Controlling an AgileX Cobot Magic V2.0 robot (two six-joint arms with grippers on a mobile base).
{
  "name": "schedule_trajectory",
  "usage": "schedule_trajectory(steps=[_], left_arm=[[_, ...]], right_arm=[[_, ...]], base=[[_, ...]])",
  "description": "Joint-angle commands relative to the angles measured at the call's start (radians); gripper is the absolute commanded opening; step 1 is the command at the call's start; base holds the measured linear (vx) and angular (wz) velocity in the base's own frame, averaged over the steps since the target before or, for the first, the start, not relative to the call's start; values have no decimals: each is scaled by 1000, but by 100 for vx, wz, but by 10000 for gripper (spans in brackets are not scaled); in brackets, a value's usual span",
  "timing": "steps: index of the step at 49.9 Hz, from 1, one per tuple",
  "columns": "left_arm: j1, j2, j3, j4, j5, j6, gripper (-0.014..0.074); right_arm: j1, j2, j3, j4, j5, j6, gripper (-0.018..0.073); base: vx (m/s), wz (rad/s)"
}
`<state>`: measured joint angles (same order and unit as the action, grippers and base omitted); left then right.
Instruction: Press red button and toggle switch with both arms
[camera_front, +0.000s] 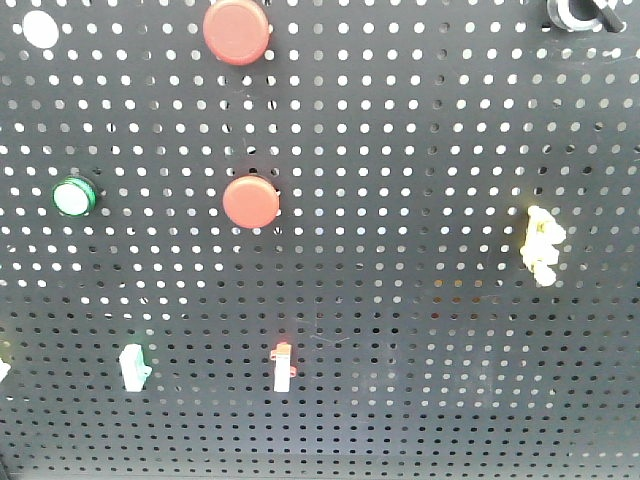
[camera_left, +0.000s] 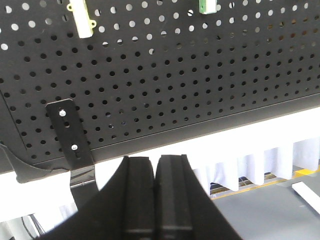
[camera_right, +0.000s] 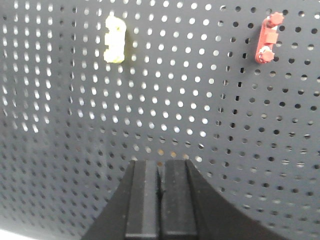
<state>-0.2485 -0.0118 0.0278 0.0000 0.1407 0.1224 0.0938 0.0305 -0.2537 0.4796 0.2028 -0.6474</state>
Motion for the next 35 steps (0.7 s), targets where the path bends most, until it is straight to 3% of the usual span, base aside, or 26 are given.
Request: schedule_trajectory(steps=[1,6,13,18,20,35], left_arm=[[-1,-16,34,0,-84,-9,2],[-1,-16,34,0,-84,-9,2],[-1,-16,34,0,-84,-9,2],[-1,-16,34,0,-84,-9,2],[-1,-15,34,0,-84,-9,2],[-1,-15,34,0,-84,-9,2]], right_arm=[[-8,13,-26,-195,20,163,-3],[-8,1,30,-412,26,426,-3],[-8,-61,203,-562,-90,688,-3],[-8,-57,303,-574,-203,762,-3],[-10,-57,292,-574,-152,773,-3],[-10,-57,296,-574,-165,762,-3]], base=[[0,0],[0,0],[0,0],[0,0],[0,0],[0,0]])
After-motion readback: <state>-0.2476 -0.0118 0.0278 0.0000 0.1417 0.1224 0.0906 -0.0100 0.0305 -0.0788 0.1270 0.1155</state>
